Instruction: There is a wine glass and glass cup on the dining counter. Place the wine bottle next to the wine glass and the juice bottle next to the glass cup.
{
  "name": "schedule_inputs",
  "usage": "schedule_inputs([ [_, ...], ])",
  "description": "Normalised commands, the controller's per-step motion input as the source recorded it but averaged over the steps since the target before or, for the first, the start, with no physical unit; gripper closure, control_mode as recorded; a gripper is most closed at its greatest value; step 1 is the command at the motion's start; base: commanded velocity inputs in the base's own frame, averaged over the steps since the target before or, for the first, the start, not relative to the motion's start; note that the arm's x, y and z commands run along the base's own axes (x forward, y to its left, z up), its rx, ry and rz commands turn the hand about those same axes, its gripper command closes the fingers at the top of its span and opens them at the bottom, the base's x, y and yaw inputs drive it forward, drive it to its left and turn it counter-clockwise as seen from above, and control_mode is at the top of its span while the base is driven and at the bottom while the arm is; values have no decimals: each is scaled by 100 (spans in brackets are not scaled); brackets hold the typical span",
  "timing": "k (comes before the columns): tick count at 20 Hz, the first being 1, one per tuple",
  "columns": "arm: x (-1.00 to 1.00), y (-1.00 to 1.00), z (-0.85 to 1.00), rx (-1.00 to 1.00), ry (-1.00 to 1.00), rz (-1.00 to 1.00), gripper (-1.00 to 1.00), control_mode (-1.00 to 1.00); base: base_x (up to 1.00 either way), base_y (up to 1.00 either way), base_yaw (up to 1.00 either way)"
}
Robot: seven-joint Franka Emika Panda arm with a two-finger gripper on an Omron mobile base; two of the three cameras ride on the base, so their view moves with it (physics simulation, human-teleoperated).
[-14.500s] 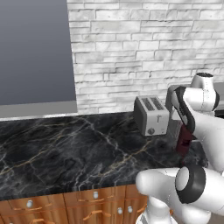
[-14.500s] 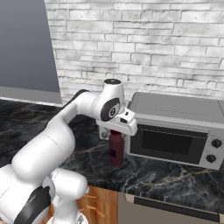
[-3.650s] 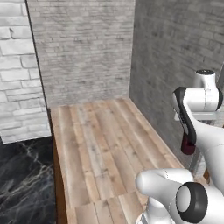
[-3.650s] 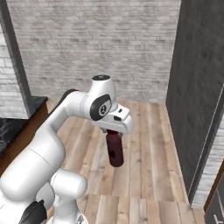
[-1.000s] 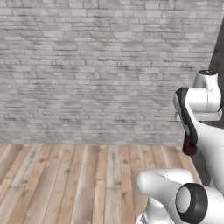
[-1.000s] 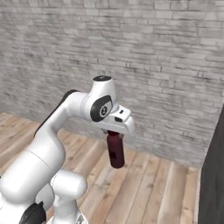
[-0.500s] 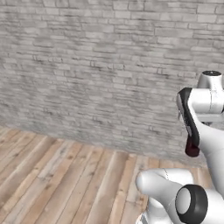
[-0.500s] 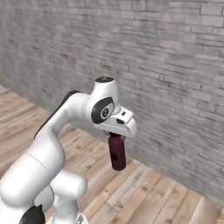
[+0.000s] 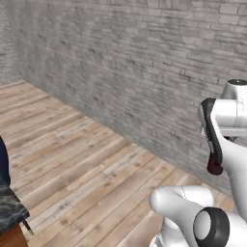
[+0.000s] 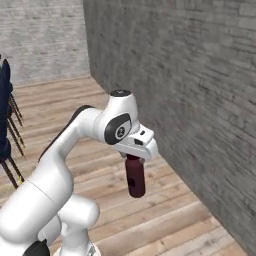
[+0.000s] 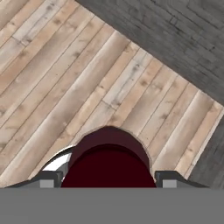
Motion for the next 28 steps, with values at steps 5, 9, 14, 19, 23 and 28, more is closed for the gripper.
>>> schedule_inputs([
  [5,0,0,0,0,0,0,100,100,43,0,76],
  [9,0,0,0,0,0,0,100,100,55,-15,42],
  [14,0,0,0,0,0,0,100,100,58,-37,13],
  [19,0,0,0,0,0,0,100,100,60,-40,8],
  [23,0,0,0,0,0,0,100,100,62,-40,8],
  [28,0,0,0,0,0,0,100,100,63,-36,12],
])
